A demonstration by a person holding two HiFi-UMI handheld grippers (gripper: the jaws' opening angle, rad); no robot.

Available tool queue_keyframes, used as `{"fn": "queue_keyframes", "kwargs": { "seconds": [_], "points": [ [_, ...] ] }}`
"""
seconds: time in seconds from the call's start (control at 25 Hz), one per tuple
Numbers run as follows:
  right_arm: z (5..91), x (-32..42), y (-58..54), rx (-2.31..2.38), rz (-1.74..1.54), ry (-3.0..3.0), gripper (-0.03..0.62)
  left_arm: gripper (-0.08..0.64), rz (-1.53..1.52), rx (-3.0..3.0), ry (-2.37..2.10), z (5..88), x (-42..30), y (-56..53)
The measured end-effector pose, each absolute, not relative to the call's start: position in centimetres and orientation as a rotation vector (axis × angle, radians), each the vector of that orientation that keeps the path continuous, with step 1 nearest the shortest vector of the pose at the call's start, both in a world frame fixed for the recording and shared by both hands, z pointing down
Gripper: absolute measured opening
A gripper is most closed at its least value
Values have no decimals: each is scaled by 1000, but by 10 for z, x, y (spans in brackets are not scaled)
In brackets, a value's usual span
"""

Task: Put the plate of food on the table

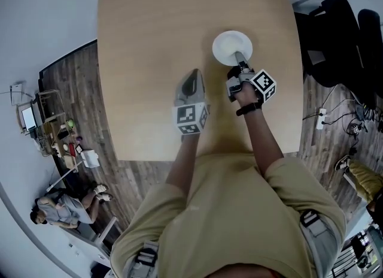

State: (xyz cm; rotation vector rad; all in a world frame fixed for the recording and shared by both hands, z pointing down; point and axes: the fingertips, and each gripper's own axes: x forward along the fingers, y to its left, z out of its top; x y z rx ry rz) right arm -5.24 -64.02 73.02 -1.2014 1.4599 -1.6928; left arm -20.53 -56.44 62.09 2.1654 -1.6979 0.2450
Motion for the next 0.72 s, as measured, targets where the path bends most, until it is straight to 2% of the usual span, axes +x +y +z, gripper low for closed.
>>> {"fn": "queue_keyframes", "kwargs": {
  "seconds": [0.72],
  "points": [
    [773, -56, -648, -1274, -1773, 1423, 19, 0, 275, 2119, -1708, 641, -204, -570]
  ]
}}
